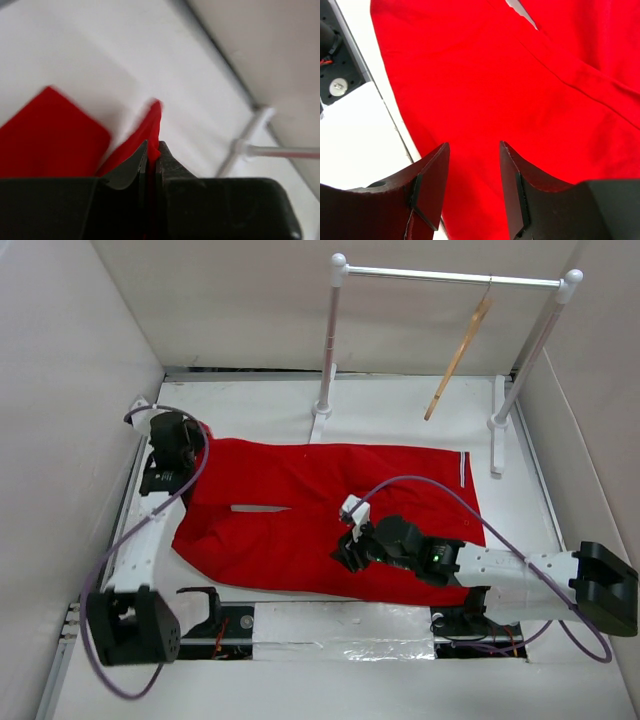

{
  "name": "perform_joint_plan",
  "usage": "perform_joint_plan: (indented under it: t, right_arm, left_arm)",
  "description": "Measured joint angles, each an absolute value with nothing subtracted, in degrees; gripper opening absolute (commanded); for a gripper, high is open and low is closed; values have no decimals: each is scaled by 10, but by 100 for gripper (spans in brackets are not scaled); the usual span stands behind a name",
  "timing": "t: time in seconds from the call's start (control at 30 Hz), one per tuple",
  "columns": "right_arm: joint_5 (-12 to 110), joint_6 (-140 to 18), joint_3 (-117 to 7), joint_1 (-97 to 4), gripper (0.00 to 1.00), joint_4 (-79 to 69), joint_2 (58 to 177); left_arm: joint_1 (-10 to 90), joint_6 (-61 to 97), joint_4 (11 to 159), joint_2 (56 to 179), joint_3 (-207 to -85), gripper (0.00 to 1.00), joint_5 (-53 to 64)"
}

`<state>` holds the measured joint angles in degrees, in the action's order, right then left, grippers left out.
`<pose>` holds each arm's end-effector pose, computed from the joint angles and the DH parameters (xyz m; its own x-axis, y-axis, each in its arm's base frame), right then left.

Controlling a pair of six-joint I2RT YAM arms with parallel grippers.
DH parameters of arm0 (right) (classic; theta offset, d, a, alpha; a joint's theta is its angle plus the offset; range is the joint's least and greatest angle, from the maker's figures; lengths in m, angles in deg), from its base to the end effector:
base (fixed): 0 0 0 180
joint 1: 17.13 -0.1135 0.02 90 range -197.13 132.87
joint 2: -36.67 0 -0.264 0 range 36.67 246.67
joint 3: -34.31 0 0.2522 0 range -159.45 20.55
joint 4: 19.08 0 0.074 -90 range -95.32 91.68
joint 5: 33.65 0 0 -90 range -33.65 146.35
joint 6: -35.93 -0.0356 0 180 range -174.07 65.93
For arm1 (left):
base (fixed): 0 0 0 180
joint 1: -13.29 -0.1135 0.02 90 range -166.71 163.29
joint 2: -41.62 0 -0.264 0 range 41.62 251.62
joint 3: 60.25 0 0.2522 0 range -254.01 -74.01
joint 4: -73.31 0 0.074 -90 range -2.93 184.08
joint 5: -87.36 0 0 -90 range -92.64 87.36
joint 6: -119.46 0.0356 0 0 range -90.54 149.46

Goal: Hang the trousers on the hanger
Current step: Flatten out the trousers at the center of the board.

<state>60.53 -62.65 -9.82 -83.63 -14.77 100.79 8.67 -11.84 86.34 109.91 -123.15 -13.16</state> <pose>0.0987 0.2205 0.2197 -0.2948 -0.3047 -0.9057 -0.8537 0.5098 0.1063 0.2754 0.0288 0.3006 -0.0704 -0.6567 -0.7509 -0.3971 0.7090 -0.5828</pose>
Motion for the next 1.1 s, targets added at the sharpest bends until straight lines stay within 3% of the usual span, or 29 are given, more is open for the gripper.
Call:
perform_joint_plan:
  t: [0.17,0.3,0.43,0.7,0.77,0.9,0.97,1.1]
  right_arm:
    - [620,-626,-105,-840,50,-147,1003]
    - [645,-626,-114,-840,50,-139,990]
    - [663,-626,-128,-840,50,-129,989]
    - [671,-629,-138,-840,50,-106,988]
    - [671,-629,-138,-840,43,-101,986]
    - [671,-626,-139,-840,3,-100,982]
    - [671,-625,-139,-840,2,-100,983]
    - [671,-625,-145,-843,3,-101,1001]
  left_arm:
    - [152,-95,882,991,-1293,17,-169]
    - [157,-90,875,1001,-1319,25,-168]
    - [219,-89,856,1098,-1329,32,-179]
    - [380,-76,901,1473,-1496,41,-174]
    - [391,-72,912,1491,-1503,42,-171]
    - [371,-63,908,1430,-1467,50,-174]
    - [330,-62,903,1364,-1434,56,-174]
    - [178,-65,885,1253,-1396,57,-153]
